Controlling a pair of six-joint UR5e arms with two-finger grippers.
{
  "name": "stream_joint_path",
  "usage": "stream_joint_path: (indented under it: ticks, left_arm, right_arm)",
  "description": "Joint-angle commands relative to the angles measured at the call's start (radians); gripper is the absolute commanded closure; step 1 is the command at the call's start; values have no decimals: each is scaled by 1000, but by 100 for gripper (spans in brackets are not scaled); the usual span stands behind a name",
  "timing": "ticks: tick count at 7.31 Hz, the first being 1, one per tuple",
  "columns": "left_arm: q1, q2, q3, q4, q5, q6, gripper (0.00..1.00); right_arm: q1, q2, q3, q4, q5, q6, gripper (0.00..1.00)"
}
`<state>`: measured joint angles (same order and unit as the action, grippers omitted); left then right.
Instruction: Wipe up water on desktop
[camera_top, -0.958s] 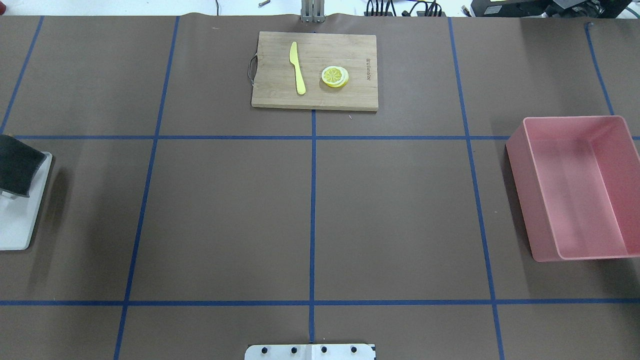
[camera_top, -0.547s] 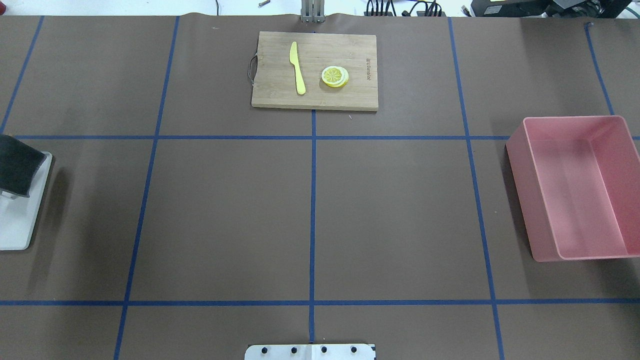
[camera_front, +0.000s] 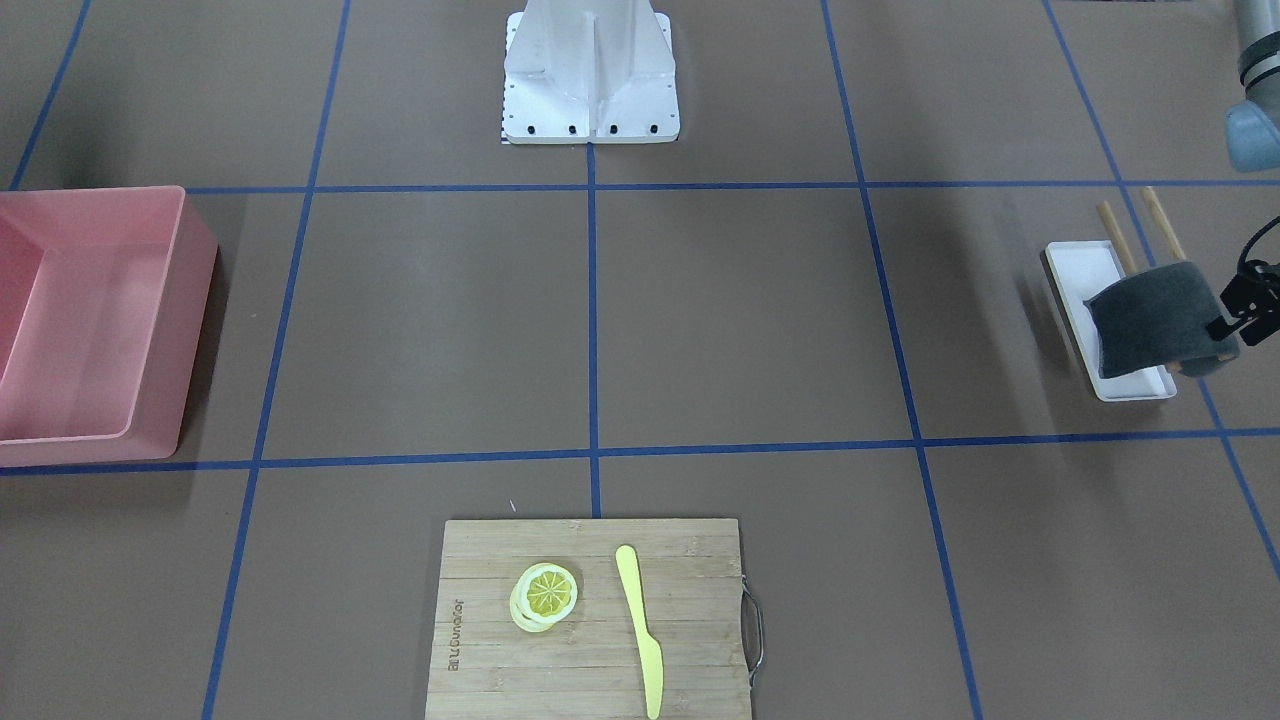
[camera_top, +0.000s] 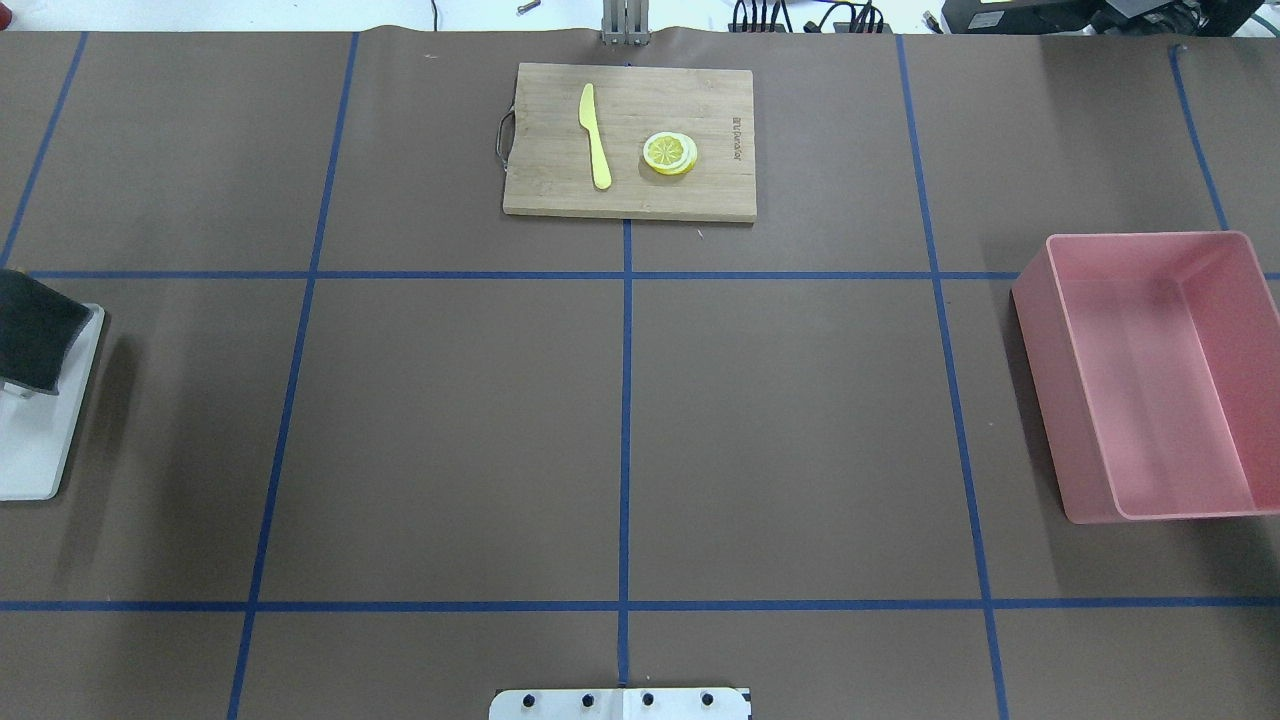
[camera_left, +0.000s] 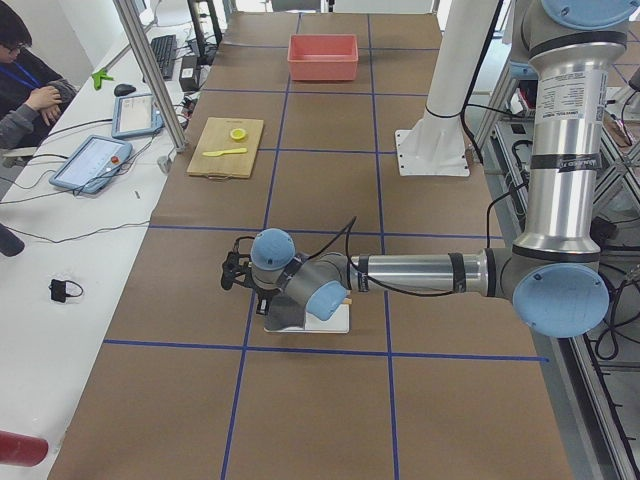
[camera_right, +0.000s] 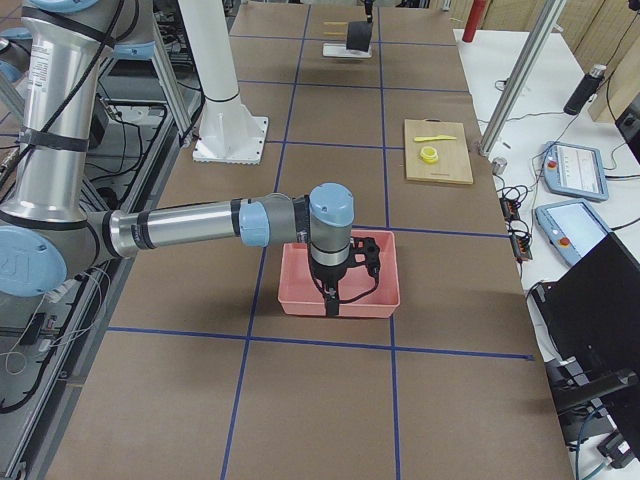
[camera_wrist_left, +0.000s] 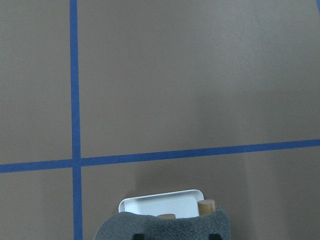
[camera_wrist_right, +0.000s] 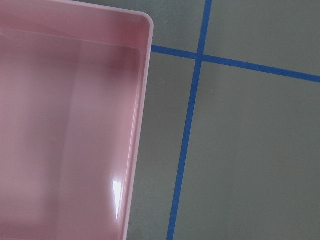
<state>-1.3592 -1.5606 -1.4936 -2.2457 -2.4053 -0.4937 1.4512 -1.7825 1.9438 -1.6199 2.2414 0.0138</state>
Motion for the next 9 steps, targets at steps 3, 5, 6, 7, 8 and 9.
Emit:
stream_joint_path:
  ticks: [3, 5, 6, 7, 8, 9]
  left_arm:
    - [2, 1, 3, 3, 0, 4, 53]
    - [2, 1, 10, 3, 2, 6, 55]
    - [3, -1, 13, 3, 2, 6, 55]
    - [3, 1, 13, 3, 2, 6, 56]
    - [3, 1, 15, 3, 2, 6, 59]
    - [3, -1, 15, 3, 2, 6, 64]
  right_arm:
    - [0, 0, -2, 0, 0, 0, 0]
    - [0, 0, -3, 0, 0, 0, 0]
    - [0, 0, -3, 0, 0, 0, 0]
    - [0, 0, -3, 0, 0, 0, 0]
    - [0, 0, -3, 0, 0, 0, 0]
    - [0, 0, -2, 0, 0, 0, 0]
